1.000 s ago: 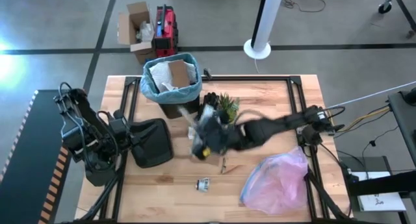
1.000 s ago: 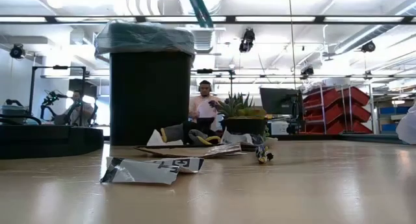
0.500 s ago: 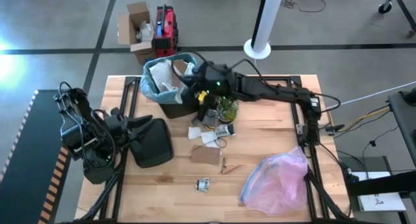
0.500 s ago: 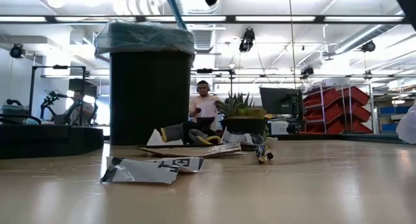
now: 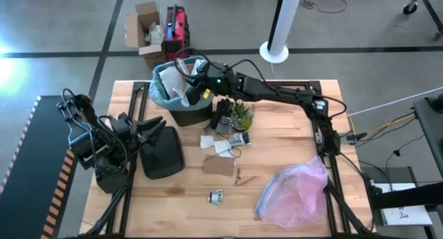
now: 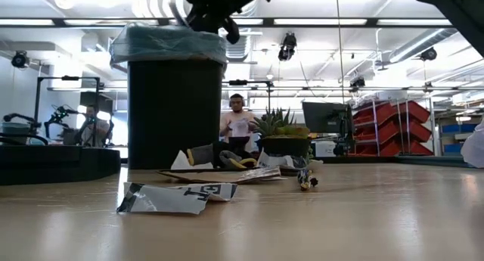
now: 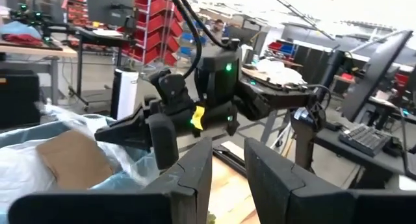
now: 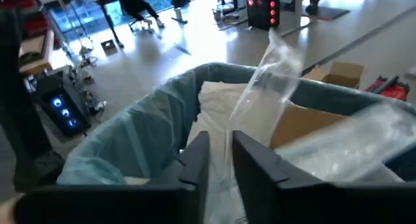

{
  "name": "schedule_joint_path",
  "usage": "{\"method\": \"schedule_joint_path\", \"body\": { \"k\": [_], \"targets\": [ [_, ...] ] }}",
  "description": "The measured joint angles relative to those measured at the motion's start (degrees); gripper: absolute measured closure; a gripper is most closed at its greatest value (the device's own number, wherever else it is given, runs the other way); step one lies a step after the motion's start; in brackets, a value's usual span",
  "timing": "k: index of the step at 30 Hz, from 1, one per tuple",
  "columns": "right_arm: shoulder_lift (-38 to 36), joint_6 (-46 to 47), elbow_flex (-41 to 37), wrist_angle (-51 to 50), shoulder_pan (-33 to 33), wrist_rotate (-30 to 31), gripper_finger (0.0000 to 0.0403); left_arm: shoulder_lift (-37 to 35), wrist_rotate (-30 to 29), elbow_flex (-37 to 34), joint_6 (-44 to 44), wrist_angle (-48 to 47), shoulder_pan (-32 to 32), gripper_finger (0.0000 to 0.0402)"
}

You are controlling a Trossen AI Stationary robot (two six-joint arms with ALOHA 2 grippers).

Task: Place trash/remove bag and relplace
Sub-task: Put the white plastic into the trash bin

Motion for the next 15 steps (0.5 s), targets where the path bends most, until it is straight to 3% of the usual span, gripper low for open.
{"method": "schedule_joint_path", "body": {
  "k": [9, 12, 15],
  "targets": [
    [-0.72, 5.83, 0.28, -1.02, -1.1, -0.01, 0.0209, 1.47, 0.02, -0.02, -0.76, 0.18, 3.04, 0.0326],
    [-2.57, 2.95, 0.28, -1.61, -1.17, -1.31, 0.0186, 1.84, 0.02, -0.02, -0.76, 0.19, 3.42, 0.0326],
    [-4.64, -0.02, 0.38, -3.39, -0.87, -6.78, 0.0176, 1.84, 0.07, -0.02, -0.77, 0.39, 3.54, 0.0326]
  ]
}}
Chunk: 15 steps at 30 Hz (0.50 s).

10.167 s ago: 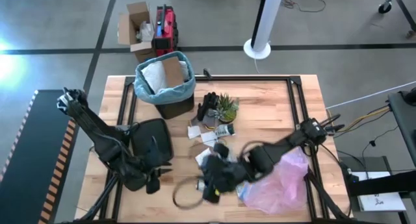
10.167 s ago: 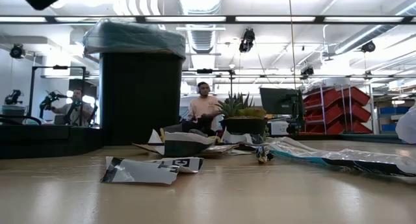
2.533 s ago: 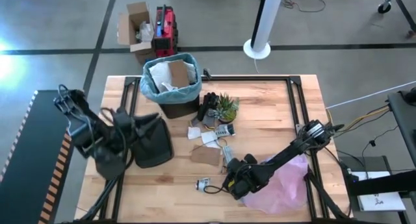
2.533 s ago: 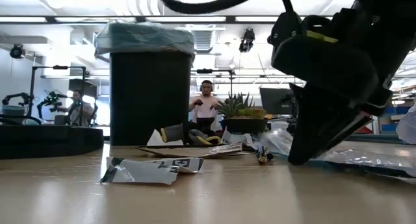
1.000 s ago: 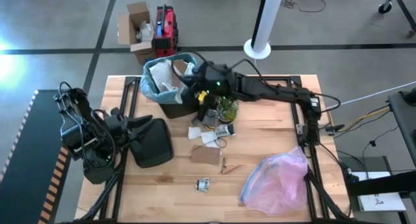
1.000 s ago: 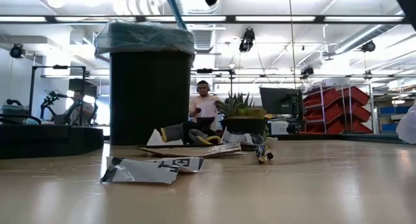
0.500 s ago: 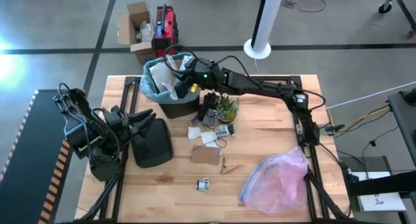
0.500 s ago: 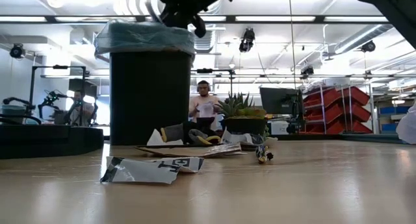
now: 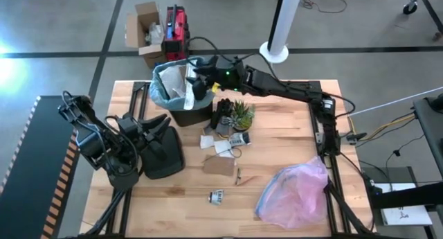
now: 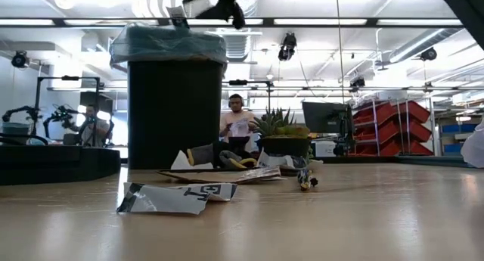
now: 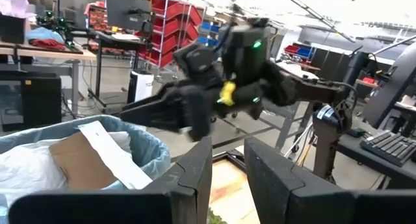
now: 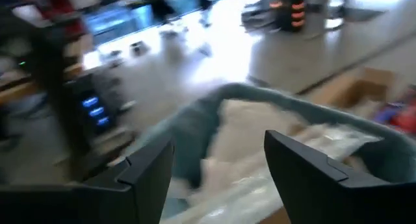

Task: Place trash/remove bag and relplace
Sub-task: Put the white plastic into the trash bin

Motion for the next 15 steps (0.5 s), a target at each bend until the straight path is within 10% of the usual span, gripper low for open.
{"method": "schedule_joint_path", "body": {
  "k": [8, 15],
  "targets": [
    [-2.45, -3.06, -0.01, -13.32, 1.24, -16.46, 0.0194, -0.97, 0.65, 0.0, 0.87, 0.12, 0.17, 0.0326],
    [-2.47, -6.66, -1.11, -21.12, 4.11, -14.03, 0.0209, -1.89, 0.61, -0.01, 3.29, 0.06, 0.21, 0.0326]
  ]
}}
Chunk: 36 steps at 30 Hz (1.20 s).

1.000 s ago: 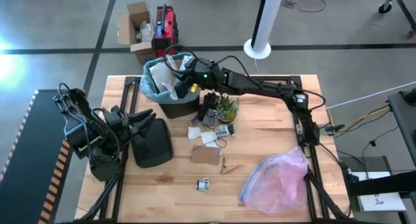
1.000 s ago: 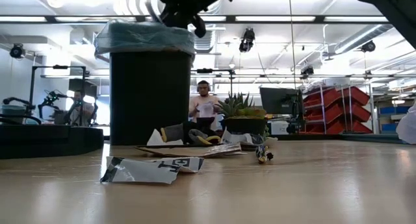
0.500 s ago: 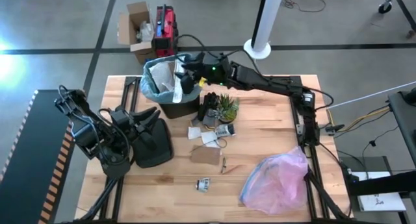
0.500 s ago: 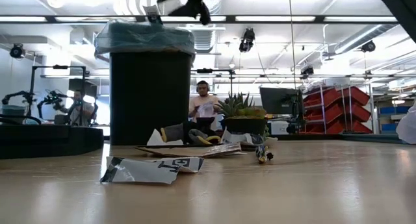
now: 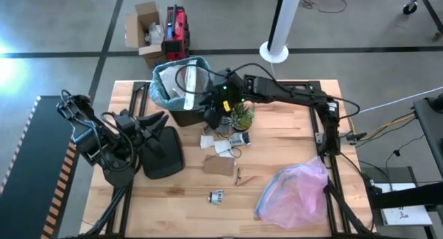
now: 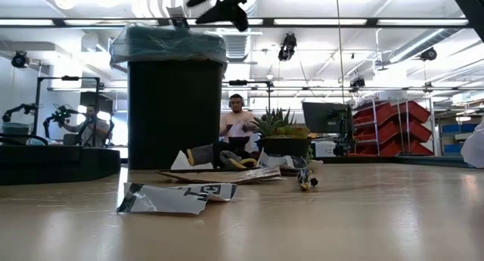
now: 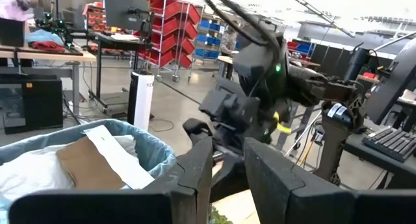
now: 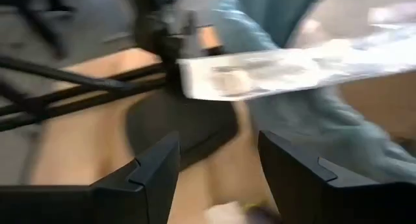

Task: Place trash/remove bag and relplace
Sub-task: Put the white plastic into the trash bin

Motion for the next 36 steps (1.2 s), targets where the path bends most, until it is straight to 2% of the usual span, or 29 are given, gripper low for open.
{"method": "schedule_joint_path", "body": {
  "k": [3, 7, 10, 12, 15, 20, 22, 26, 30, 36],
  "targets": [
    [0.6, -1.19, -0.19, 4.04, 0.65, 9.15, 0.0212, -0.13, 0.02, -0.01, 0.06, -0.02, 0.08, 0.0326],
    [2.32, -2.03, -0.15, 18.84, 0.78, 20.57, 0.0213, -0.27, -0.07, 0.0, 0.13, -0.06, 0.32, 0.0326],
    [3.45, 1.03, -0.17, 27.07, 0.6, 21.38, 0.0213, -0.27, -0.04, 0.01, 0.05, 0.23, 0.38, 0.0326],
    [3.54, 2.34, 0.08, 28.26, 0.65, 21.28, 0.0213, -0.21, -0.03, 0.0, -0.01, 0.98, 0.38, 0.0326],
    [3.2, 0.53, 0.9, 24.22, 0.82, 20.83, 0.0213, 0.17, 0.16, 0.0, -0.01, 1.66, 0.38, 0.0326],
    [2.8, -1.54, 3.13, 7.26, 1.08, 20.65, 0.0213, 2.08, 2.87, 0.0, -0.01, 1.7, 0.95, 0.0326],
    [1.88, -2.15, 3.82, 1.82, 1.39, 21.33, 0.0213, 2.7, 5.73, -0.01, -0.03, 1.66, 2.2, 0.0326],
    [-2.99, -5.18, 4.03, -2.01, 3.29, 26.95, 0.0213, 3.2, 12.64, -0.01, 0.64, 1.13, 6.66, 0.0326],
    [-8.53, -8.89, 4.24, -3.12, 5.94, 32.65, 0.0213, 4.66, 18.71, -0.3, 6.86, -0.36, 11.86, 0.0326],
    [-16.1, -5.07, 4.18, -7.72, 10.33, 39.02, 0.0213, 8.23, 26.97, -1.19, 10.84, -4.55, 18.3, 0.0326]
  ]
}}
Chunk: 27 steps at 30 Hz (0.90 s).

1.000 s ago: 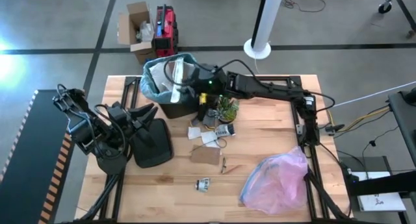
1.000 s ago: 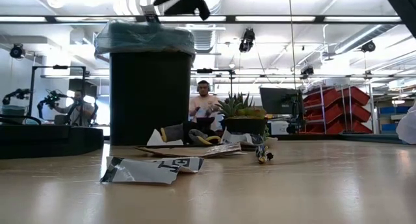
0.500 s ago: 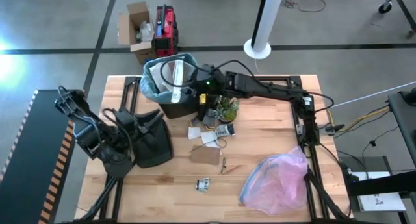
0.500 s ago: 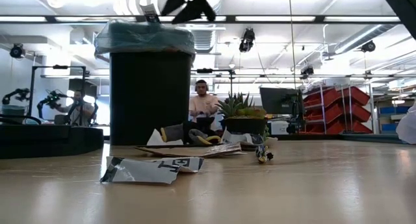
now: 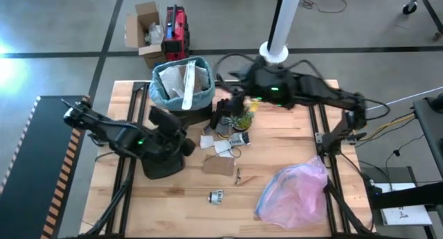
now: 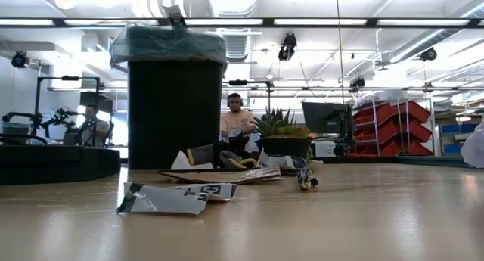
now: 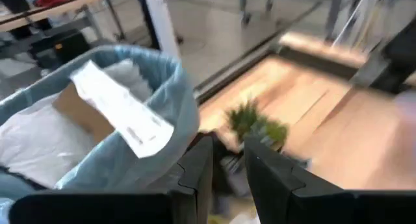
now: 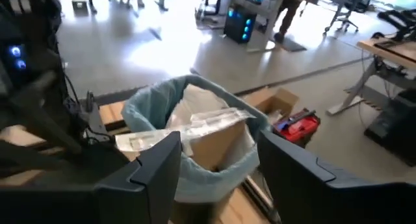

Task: Place trash/remove bag and relplace
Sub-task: Put the white plastic into the trash bin

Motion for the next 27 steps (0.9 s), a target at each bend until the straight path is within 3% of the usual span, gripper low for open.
{"method": "schedule_joint_path", "body": {
  "k": [5, 11, 15, 27],
  "targets": [
    [-4.4, 6.48, -0.05, -5.3, 4.1, 2.42, 0.0213, 2.13, 9.58, -0.22, -0.57, -1.69, 6.61, 0.0326],
    [-5.3, 13.17, -0.13, -10.97, 8.52, 2.54, 0.0213, 3.79, 11.53, -0.29, 2.35, -1.95, 14.21, 0.0326],
    [-4.58, 16.57, -0.2, -13.92, 11.51, 3.49, 0.0213, 3.35, 17.7, -0.26, 6.02, -2.15, 19.45, 0.0326],
    [-2.3, 23.75, -1.71, -18.29, 17.51, 6.36, 0.0213, -8.14, 11.85, 0.57, 8.03, -6.48, 24.01, 0.0326]
  ]
}}
